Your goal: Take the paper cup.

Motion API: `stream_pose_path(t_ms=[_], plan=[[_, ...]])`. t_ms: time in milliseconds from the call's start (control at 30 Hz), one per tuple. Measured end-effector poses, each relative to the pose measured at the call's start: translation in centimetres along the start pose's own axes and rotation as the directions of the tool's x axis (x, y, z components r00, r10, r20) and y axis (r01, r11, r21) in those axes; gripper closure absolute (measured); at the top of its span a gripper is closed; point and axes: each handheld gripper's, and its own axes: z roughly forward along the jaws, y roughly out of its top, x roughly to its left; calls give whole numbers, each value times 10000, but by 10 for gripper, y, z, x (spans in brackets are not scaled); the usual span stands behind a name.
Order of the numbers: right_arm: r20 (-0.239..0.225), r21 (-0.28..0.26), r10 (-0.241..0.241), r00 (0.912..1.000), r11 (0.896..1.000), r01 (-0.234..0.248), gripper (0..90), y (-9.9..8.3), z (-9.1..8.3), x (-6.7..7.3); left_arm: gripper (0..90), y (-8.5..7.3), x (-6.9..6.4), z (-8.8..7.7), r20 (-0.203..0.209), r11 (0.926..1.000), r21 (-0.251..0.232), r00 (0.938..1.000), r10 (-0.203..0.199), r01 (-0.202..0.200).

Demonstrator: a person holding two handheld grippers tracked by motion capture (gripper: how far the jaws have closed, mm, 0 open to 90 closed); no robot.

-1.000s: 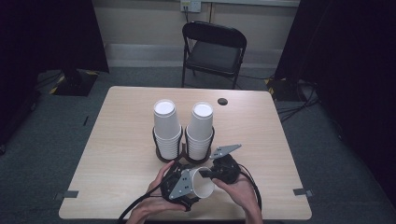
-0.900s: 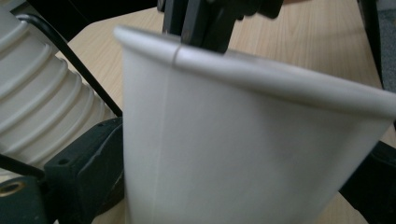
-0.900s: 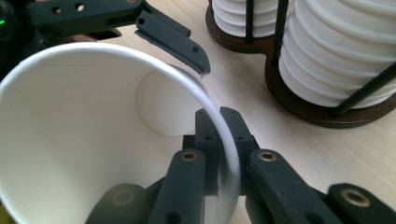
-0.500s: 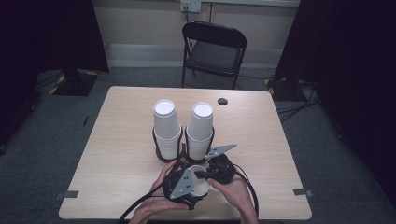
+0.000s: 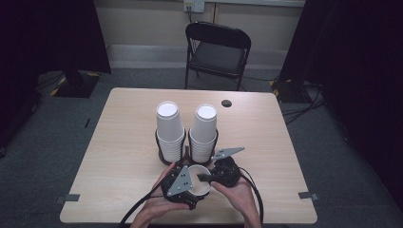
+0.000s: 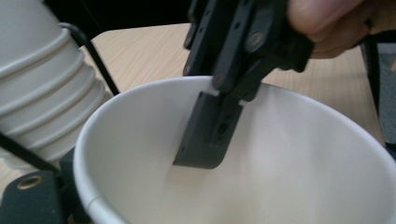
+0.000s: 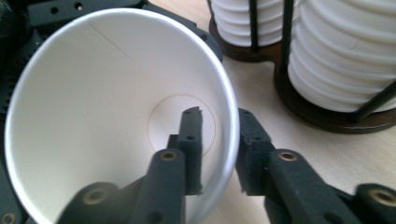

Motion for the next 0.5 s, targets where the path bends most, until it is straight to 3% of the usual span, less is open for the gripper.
stream_pose_path(t_ms=[200, 333, 500], plan=[[165, -734, 99, 9998, 9973, -87, 609, -2, -4, -1, 95, -2, 5, 0, -33, 9993, -142, 9994, -359, 358], [429, -1243, -187, 9989, 9920, 239, 559, -3, -5, -1, 95, -4, 8, -2, -129, 9976, -287, 9979, -631, 627], [768, -2528, -145, 9969, 9669, 336, 515, -10, -11, -1, 96, -8, 13, -6, -159, 9923, -452, 9931, -1158, 1149]])
